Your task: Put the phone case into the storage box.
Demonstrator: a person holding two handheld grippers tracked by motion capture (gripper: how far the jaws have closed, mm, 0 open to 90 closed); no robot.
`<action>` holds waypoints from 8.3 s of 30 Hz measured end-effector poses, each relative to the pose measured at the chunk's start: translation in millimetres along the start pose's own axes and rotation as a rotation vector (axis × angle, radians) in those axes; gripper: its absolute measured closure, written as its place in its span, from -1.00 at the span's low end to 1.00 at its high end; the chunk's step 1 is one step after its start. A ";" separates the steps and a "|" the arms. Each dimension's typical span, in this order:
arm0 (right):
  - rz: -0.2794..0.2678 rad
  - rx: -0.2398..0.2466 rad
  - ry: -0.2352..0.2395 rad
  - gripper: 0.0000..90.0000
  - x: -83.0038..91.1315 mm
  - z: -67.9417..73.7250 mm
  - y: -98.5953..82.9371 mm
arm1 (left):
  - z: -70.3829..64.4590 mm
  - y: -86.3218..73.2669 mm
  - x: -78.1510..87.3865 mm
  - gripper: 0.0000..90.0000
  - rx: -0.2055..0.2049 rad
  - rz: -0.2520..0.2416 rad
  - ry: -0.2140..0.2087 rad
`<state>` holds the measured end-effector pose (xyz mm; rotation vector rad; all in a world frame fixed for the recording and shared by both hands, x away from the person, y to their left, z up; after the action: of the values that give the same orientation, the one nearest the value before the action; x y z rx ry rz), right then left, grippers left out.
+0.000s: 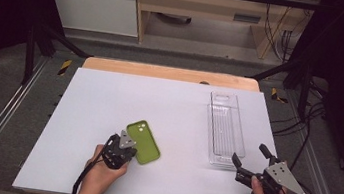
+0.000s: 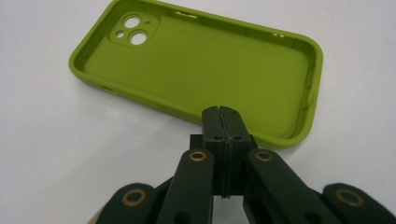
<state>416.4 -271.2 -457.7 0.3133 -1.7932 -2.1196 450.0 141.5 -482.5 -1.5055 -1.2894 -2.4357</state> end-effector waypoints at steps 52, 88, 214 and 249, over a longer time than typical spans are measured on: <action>0.134 -0.020 -0.067 -0.94 -1.3 3.4 -0.5 | 25.5 -39.2 49.6 -0.35 0.109 -0.453 0.258; 0.355 0.194 0.256 -0.92 -79.0 139.4 70.4 | 80.1 -95.2 81.1 -0.90 0.276 -0.574 0.373; 0.523 0.215 0.295 -0.61 -121.3 160.3 -41.1 | 43.4 -76.5 79.5 -0.98 0.213 -0.588 0.259; 0.299 0.156 0.252 -0.62 -102.5 145.5 -23.0 | 29.2 54.0 44.5 -0.98 0.020 -0.564 0.074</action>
<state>451.7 -95.3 -460.0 0.3135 -1.7370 -1.6638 469.0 141.9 -409.1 -1.1448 -1.9279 -2.7330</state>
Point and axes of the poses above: each handheld gripper's, and its own axes: x roughly backward along the jaws, y roughly out of its top, z roughly to its left, the point moved 2 cm from there along -x, roughly forward along the jaws, and after that the axes turned 12 degrees about -x, right-handed, at the moved point
